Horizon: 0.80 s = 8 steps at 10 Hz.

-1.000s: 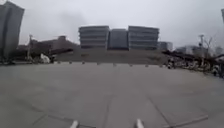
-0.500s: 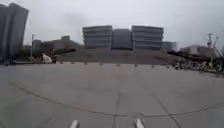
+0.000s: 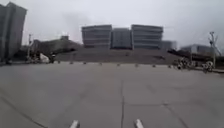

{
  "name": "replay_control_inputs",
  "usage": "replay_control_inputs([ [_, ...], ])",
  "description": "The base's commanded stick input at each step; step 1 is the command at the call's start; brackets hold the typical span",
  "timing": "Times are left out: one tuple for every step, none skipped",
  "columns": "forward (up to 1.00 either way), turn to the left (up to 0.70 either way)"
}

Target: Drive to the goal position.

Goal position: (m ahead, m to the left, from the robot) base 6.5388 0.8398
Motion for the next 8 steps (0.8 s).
replay_control_inputs([
  [1.00, -0.02],
  [1.00, 0.00],
  [1.00, 0.00],
  [1.00, 0.00],
  [1.00, 0.00],
  [1.00, 0.00],
  [1.00, 0.00],
  [1.00, 0.00],
])
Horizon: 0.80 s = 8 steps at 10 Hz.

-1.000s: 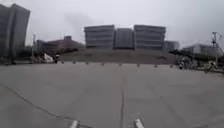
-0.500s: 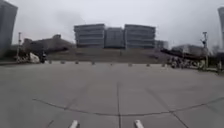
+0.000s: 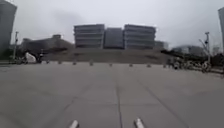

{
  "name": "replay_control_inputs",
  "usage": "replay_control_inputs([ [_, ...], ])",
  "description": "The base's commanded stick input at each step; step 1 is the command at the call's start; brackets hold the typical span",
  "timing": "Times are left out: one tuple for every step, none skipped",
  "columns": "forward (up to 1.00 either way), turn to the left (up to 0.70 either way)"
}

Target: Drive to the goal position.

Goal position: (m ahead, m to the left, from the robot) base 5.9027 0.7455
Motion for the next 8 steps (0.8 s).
replay_control_inputs([
  [1.00, 0.00],
  [1.00, 0.00],
  [1.00, 0.00],
  [1.00, 0.00],
  [1.00, 0.00],
  [1.00, 0.00],
  [1.00, 0.00],
  [1.00, 0.00],
])
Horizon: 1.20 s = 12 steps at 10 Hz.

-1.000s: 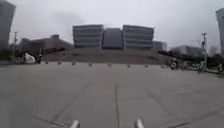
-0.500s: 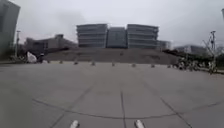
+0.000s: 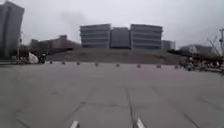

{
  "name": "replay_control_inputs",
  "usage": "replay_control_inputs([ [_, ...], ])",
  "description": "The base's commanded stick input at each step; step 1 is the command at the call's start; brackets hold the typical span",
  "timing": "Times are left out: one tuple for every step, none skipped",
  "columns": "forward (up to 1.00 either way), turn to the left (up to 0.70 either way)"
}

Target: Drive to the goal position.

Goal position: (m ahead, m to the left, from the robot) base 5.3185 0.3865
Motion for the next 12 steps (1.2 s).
replay_control_inputs([
  [1.00, 0.00],
  [1.00, 0.00],
  [1.00, 0.00],
  [1.00, 0.00],
  [1.00, 0.00],
  [1.00, 0.00],
  [1.00, 0.00],
  [1.00, 0.00],
  [1.00, 0.00],
  [1.00, 0.00],
  [1.00, 0.00],
  [1.00, 0.00],
])
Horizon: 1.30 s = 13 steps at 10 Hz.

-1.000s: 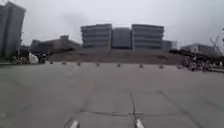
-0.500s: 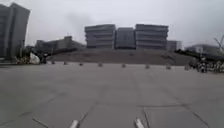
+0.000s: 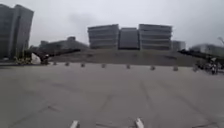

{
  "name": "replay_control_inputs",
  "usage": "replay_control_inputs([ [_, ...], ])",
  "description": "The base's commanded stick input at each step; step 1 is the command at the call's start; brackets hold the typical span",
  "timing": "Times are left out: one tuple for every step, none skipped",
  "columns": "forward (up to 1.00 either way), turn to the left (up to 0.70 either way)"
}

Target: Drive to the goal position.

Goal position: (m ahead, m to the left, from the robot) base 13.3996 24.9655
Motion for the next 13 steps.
replay_control_inputs([
  [1.00, 0.00],
  [1.00, 0.00],
  [1.00, 0.00],
  [1.00, 0.00],
  [1.00, 0.00],
  [1.00, 0.00],
  [1.00, 0.00],
  [1.00, 0.00],
  [1.00, 0.00],
  [1.00, 0.00],
  [1.00, 0.00],
  [1.00, 0.00],
  [1.00, 0.00],
])
